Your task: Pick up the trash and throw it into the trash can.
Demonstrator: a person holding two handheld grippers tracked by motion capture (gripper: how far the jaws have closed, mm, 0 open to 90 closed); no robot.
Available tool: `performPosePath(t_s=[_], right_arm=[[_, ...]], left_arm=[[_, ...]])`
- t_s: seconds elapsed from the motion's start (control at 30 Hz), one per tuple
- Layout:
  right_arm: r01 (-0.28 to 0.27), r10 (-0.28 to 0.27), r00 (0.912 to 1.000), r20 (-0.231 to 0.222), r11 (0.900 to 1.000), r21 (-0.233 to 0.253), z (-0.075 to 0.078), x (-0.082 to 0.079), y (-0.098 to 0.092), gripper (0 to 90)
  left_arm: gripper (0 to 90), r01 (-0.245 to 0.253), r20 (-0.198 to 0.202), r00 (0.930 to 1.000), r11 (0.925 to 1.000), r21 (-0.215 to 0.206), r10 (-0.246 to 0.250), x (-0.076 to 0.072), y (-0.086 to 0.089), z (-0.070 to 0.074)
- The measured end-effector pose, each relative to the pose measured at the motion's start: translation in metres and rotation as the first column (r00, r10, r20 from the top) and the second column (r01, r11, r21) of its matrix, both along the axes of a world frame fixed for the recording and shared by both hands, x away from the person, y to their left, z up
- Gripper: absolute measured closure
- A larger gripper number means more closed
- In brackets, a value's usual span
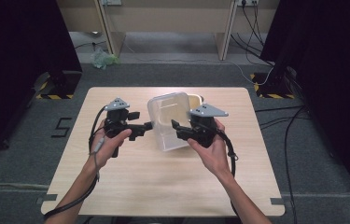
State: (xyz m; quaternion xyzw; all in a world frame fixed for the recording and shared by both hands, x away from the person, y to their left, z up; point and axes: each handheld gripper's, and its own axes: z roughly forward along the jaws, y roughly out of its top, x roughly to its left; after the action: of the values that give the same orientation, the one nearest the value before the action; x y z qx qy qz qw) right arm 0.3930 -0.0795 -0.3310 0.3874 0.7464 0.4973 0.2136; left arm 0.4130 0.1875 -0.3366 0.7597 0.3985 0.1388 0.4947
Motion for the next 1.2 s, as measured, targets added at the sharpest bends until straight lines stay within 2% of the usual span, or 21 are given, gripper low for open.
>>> performPosePath(t_s=[0.23,0.43,0.67,0.77,0.9,1.1,1.2], right_arm=[[0.010,-0.010,0.9999,0.013,1.000,-0.002,0.012,0.006,-0.002,38.5],[0.024,-0.024,0.9994,0.024,1.000,-0.007,0.017,0.015,-0.004,38.0],[0.026,-0.026,0.9994,0.024,1.000,-0.013,0.017,0.030,-0.004,37.6],[0.027,-0.027,0.9991,0.032,0.999,-0.019,0.015,0.037,-0.003,37.5],[0.028,-0.027,0.9989,0.038,0.999,-0.024,0.014,0.044,-0.003,37.4],[0.019,-0.018,0.9995,0.026,1.000,-0.021,0.013,0.054,-0.005,36.7],[0.015,-0.015,0.9999,0.005,1.000,-0.006,0.011,0.062,-0.008,36.7]], left_arm=[[25.1,-0.003,0.007,1.0000,1.0000,0.000,0.003,0.008,-0.004,0.012],[25.1,-0.013,0.003,0.9999,0.9999,-0.001,0.013,0.018,-0.008,0.014],[26.7,-0.037,-0.004,0.9993,0.9993,-0.010,0.037,0.029,-0.010,0.013],[26.9,-0.046,-0.018,0.9988,0.9987,-0.021,0.046,0.036,-0.010,0.011],[27.1,-0.054,-0.021,0.9983,0.9984,-0.017,0.054,0.042,-0.011,0.011],[27.8,-0.061,-0.030,0.9977,0.9981,-0.010,0.061,0.048,-0.014,0.011],[27.9,-0.068,-0.039,0.9969,0.9976,-0.006,0.068,0.055,-0.016,0.010]])
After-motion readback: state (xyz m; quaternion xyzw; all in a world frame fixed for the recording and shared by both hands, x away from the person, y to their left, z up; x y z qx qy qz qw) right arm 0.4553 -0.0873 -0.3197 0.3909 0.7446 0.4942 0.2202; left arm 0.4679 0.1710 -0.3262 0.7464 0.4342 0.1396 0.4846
